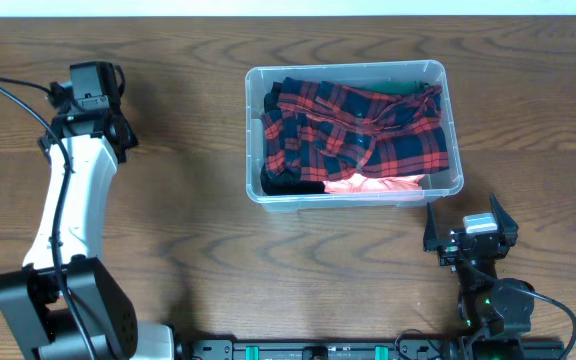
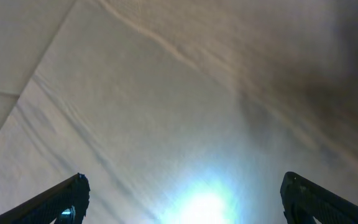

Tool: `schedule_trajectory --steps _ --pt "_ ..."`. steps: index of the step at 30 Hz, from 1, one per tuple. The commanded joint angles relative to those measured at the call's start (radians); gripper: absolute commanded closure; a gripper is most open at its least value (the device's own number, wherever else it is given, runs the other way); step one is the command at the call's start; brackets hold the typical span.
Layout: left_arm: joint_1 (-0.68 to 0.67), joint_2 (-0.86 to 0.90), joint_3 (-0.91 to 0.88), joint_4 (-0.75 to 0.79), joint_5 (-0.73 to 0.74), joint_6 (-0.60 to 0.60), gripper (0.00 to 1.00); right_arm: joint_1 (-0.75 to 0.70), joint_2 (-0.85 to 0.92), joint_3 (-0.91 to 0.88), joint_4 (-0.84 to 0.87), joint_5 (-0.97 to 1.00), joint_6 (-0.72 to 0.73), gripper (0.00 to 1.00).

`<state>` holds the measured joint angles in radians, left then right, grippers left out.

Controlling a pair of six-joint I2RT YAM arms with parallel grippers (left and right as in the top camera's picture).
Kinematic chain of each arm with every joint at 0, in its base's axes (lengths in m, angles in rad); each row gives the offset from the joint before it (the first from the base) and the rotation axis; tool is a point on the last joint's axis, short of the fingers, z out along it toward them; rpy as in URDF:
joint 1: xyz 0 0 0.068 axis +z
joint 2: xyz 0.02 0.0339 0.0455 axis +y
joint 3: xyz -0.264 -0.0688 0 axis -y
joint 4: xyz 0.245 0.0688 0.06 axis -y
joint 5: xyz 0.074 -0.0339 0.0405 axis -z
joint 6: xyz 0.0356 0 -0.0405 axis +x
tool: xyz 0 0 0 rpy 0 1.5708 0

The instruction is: Pack container

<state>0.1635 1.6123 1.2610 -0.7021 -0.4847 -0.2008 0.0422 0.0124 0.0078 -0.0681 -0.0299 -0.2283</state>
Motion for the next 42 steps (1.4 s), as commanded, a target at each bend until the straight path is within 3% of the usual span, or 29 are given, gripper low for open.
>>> schedule_trajectory --steps 1,5,21,31,42 --pt "0.003 -0.069 -0.050 -0.023 0.064 0.009 0.02 -0.009 -0.008 -0.002 -0.003 -0.007 -0.013 0.01" --pt "0.003 -0.157 -0.176 -0.001 0.139 0.008 0.02 -0.009 -0.008 -0.002 -0.003 -0.007 -0.013 0.01" --pt "0.003 -0.573 -0.794 0.352 0.423 0.005 0.02 -0.009 -0.008 -0.002 -0.003 -0.007 -0.013 0.01" --pt "0.003 -0.741 -0.976 0.439 0.452 -0.072 0.02 -0.009 -0.008 -0.002 -0.003 -0.007 -0.013 0.01" --pt "0.003 -0.888 -1.201 0.692 0.452 -0.116 0.02 -0.009 -0.008 -0.002 -0.003 -0.007 -0.013 0.01"
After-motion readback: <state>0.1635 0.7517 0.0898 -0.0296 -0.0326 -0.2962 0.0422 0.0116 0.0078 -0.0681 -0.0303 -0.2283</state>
